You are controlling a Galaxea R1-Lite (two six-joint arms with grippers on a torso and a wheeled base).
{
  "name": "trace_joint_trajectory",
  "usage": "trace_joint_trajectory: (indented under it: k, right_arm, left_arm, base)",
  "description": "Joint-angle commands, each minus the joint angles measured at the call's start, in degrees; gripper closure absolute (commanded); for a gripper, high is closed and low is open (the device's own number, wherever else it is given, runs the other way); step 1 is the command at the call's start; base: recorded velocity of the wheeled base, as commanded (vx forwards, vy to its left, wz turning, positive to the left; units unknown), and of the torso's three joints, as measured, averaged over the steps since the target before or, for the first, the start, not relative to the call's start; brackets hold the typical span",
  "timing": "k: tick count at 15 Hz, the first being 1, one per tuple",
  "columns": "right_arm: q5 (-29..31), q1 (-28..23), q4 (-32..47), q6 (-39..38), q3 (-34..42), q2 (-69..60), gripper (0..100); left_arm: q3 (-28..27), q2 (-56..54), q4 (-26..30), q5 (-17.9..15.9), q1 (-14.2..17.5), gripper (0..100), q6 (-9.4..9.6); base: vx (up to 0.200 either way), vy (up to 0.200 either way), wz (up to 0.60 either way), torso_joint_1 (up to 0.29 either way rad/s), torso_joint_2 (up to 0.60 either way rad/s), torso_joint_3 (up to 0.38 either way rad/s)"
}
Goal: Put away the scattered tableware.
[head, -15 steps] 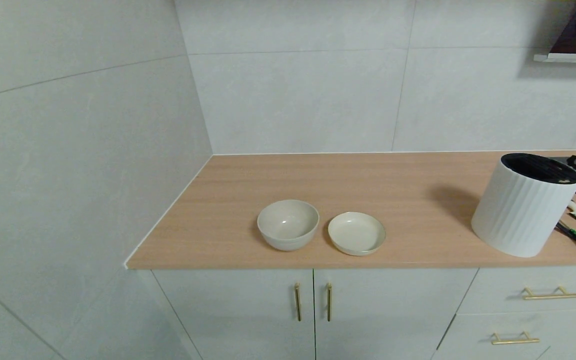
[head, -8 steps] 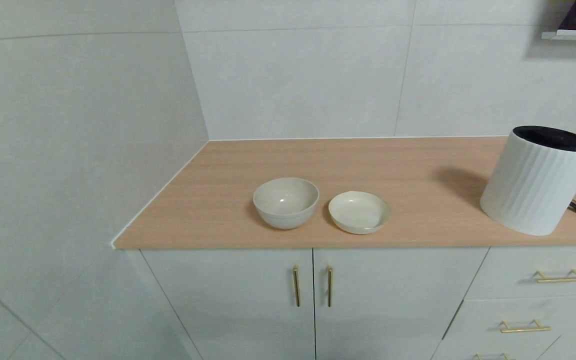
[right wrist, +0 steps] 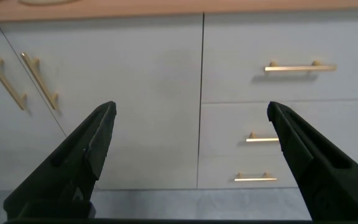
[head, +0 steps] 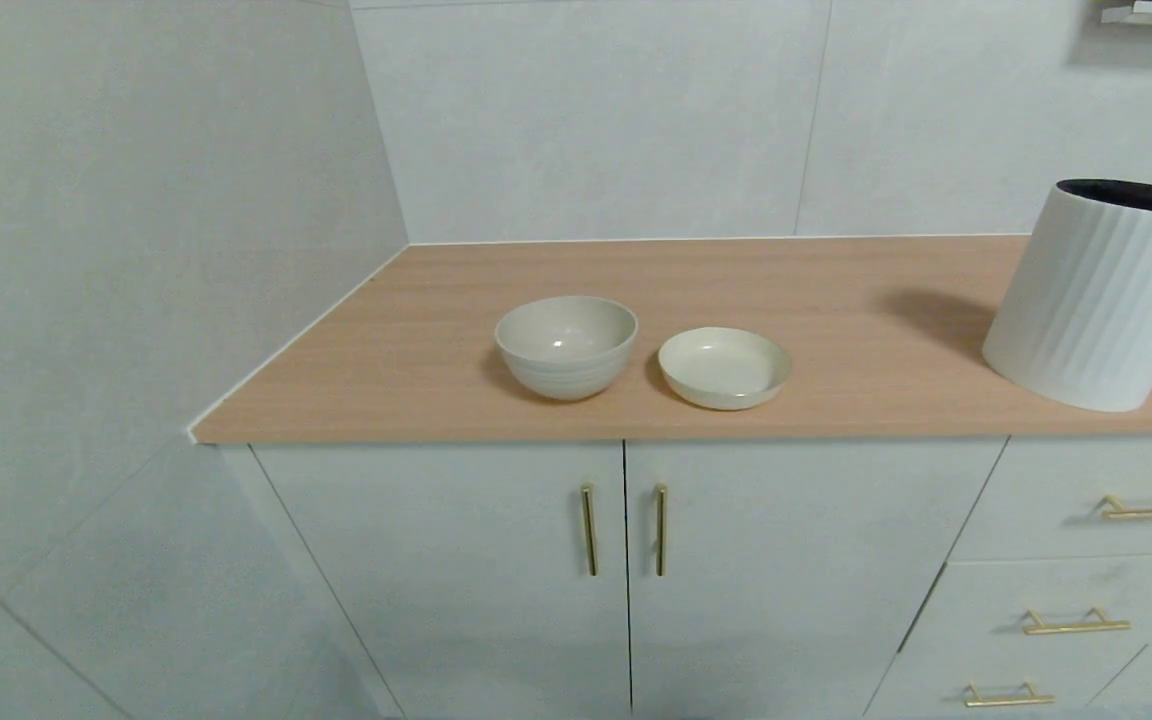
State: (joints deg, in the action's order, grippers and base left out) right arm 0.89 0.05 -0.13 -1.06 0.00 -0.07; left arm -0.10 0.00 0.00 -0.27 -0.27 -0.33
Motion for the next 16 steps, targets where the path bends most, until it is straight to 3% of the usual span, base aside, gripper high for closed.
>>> trace_joint_trajectory:
  k: [1,13,16]
  right_arm:
    - [0.0,0.0,0.0,0.0,0.0,0.1,0]
    - [0.0,0.0,0.0,0.0,0.0,0.1,0]
    - [0.0,0.0,0.0,0.0,0.0,0.1,0]
  left_arm:
    - [0.0,0.0,0.0,0.0,0.0,0,-0.02]
    - [0.0,0.0,0.0,0.0,0.0,0,-0.02]
    - [0.0,0.0,0.0,0.0,0.0,0,-0.02]
  base:
    - [0.0,0.0,0.0,-0.188,0.48,0.295]
    - [0.0,0.0,0.0,-0.146,0.46,0.306]
    - [0.0,0.0,0.0,-0.035,0.14,0.106]
